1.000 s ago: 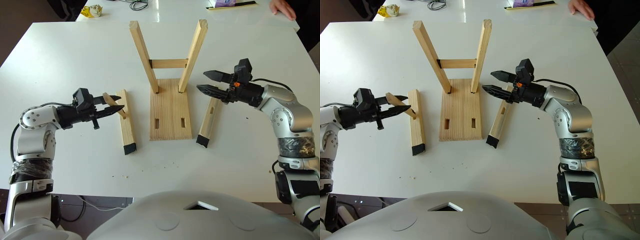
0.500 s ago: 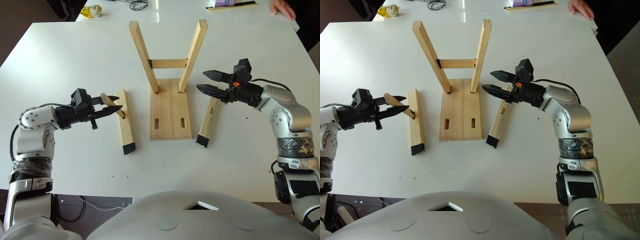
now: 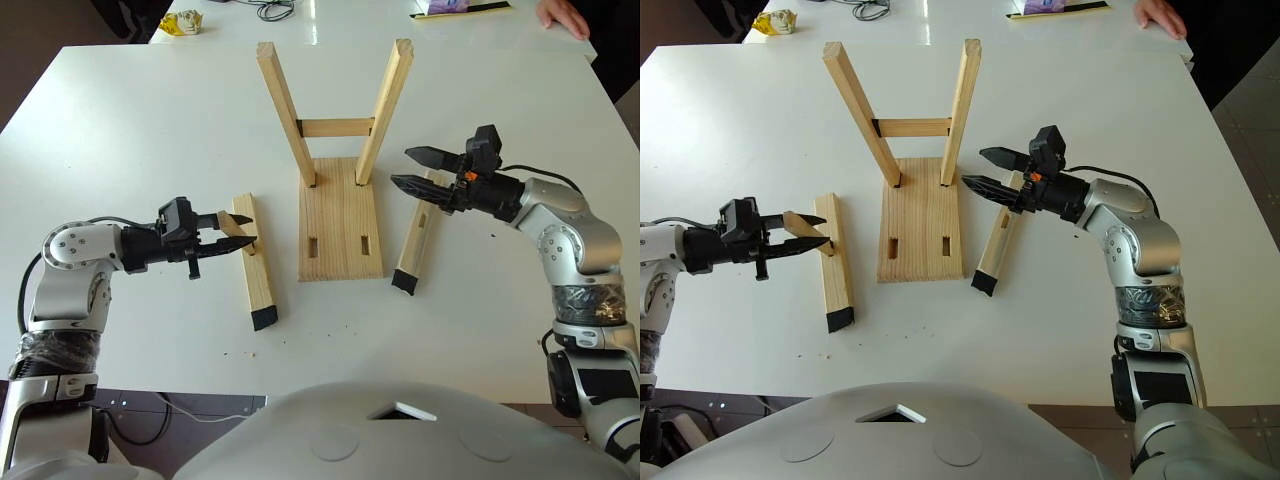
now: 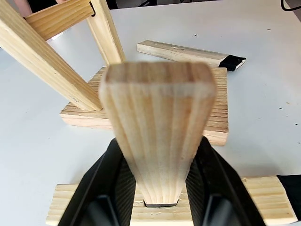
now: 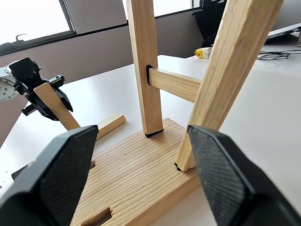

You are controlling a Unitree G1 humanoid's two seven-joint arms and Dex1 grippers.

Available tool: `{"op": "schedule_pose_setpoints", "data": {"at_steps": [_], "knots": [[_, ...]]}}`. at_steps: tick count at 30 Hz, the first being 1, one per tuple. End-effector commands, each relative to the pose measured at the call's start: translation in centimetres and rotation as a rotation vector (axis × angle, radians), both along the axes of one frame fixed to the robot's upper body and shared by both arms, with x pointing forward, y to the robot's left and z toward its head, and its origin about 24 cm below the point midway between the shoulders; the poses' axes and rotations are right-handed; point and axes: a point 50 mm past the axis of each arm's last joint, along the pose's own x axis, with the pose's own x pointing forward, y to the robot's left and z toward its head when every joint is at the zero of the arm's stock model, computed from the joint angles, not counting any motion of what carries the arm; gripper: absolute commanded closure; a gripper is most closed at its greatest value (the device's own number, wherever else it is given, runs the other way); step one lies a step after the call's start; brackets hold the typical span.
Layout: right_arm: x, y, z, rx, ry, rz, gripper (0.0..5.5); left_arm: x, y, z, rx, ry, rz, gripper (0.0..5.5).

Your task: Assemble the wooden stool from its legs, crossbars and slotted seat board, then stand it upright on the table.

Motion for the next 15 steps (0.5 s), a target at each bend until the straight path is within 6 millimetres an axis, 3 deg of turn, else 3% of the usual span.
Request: {"op": "schedule_pose_setpoints", "data": {"at_steps": [1, 7, 15], "knots": [[-0.8, 0.2, 0.0, 0.026, 0.009, -0.021, 1.99, -1.1, 0.1, -1.8, 0.051, 0.173, -0.024, 4.19], [-1.4, 1.1, 0.7, 0.073, 0.005, -0.037, 1.99, -0.6, -0.1, -3.0, 0.135, 0.265, -0.085, 4.19], [-1.9, 0.7, 0.5, 0.09, 0.023, -0.092, 1.99, -1.2, -0.5, -3.9, 0.168, 0.216, -0.104, 4.19]]}}
